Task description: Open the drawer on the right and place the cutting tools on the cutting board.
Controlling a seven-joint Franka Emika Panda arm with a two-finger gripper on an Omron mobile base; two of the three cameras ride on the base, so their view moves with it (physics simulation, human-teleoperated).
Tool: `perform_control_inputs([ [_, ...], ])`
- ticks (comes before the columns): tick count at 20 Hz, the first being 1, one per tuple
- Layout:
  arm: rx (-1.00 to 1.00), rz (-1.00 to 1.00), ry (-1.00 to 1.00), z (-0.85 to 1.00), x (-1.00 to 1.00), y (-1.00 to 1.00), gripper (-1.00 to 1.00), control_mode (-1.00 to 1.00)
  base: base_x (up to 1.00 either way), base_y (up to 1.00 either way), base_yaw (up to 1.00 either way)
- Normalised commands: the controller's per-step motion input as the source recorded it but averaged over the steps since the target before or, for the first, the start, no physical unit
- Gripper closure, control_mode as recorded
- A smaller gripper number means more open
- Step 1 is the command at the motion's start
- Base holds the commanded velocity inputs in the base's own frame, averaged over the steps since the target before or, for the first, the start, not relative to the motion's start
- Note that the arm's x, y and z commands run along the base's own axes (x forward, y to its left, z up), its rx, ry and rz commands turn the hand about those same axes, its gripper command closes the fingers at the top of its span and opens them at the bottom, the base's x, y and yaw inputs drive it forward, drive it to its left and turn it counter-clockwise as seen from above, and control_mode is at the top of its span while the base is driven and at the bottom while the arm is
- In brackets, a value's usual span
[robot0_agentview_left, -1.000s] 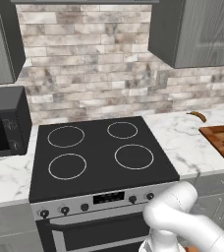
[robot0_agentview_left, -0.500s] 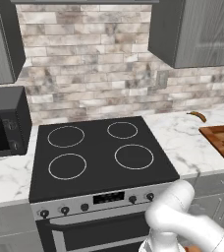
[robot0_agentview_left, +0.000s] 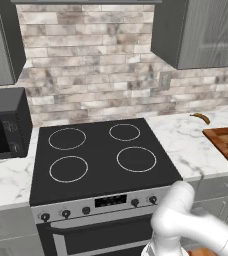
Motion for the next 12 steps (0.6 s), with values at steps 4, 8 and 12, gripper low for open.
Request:
perform_control_inputs([
  [4, 0.00, 0.00, 0.00, -0.45, 0.26, -0.17, -1.00, -1.00, 0.00, 0.00, 0.00],
  [8, 0.00, 0.00, 0.00, -0.48, 0.22, -0.12, -1.00, -1.00, 0.00, 0.00, 0.00],
  [12, 0.00, 0.00, 0.00, -0.40, 0.18, -0.06, -1.00, -1.00, 0.00, 0.00, 0.00],
])
